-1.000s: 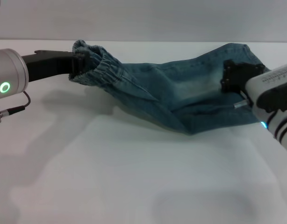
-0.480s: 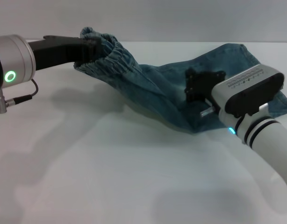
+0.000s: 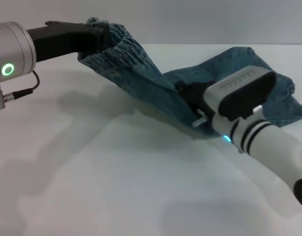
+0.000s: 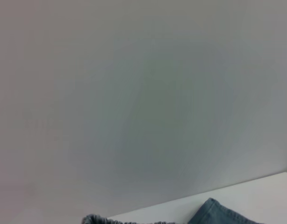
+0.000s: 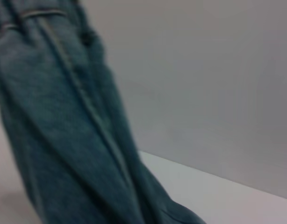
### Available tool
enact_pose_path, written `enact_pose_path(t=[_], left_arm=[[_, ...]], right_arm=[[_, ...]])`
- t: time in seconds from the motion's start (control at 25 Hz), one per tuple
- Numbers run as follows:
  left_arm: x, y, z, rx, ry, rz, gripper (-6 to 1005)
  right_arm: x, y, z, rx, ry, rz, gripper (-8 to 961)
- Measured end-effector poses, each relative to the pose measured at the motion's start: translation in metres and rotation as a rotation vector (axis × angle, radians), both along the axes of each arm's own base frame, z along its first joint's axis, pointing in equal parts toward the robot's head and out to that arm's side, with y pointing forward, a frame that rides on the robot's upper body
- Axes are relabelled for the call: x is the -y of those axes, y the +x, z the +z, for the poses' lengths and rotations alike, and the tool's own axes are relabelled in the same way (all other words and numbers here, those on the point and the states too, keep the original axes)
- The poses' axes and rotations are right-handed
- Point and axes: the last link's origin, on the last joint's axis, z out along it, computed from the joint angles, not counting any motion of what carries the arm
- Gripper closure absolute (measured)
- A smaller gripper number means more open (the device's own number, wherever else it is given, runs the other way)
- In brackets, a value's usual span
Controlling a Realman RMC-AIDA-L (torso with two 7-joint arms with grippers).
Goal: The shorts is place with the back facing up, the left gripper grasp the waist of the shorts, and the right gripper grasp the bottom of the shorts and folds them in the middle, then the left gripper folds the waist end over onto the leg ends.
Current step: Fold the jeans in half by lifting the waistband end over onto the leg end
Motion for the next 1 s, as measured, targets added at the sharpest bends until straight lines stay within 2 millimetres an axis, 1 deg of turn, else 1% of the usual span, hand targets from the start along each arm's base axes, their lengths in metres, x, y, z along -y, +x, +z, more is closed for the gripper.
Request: enact_pose_path(t=[0.04, 0.08, 0.12, 0.16, 0.28, 0.44, 0.56, 0.68, 0.88, 1.0], left_arm=[[0.0, 0.002, 0.0, -0.001, 0.003, -0.007, 980], [0.0, 0.002, 0.0, -0.001, 0.003, -0.007, 980], [-0.001, 0.004, 0.001, -0.001, 0.005, -0.014, 980], [-0.001, 0.004, 0.001, -0.001, 0.005, -0.014, 980], [-0.001, 0.005, 0.001, 0.0, 0.007, -0.02, 980], [-0.003, 0.008, -0.001, 0.0, 0.003, -0.029, 980], [-0.004, 0.009, -0.002, 0.0, -0.001, -0.031, 980], [-0.005, 0.007, -0.003, -0.001, -0.002, -0.025, 980], [-0.006, 0.004, -0.005, 0.001, -0.003, -0.015, 981], [-0.006, 0.004, -0.007, 0.002, -0.004, -0.017, 982]], right_arm=[[0.0, -0.005, -0.002, 0.003, -0.012, 0.012, 924], [0.0, -0.005, -0.002, 0.003, -0.012, 0.012, 924], [0.002, -0.014, -0.008, 0.005, -0.037, 0.036, 923], [0.002, -0.014, -0.008, 0.005, -0.037, 0.036, 922], [0.007, -0.028, -0.016, -0.001, -0.076, 0.069, 921], [0.015, -0.041, -0.027, -0.017, -0.132, 0.098, 918], [0.018, -0.043, -0.032, -0.009, -0.153, 0.11, 917], [0.016, -0.031, -0.027, -0.01, -0.13, 0.081, 915], [0.009, 0.013, -0.002, -0.023, -0.014, -0.022, 912], [0.009, 0.029, 0.01, -0.021, 0.039, -0.044, 910]])
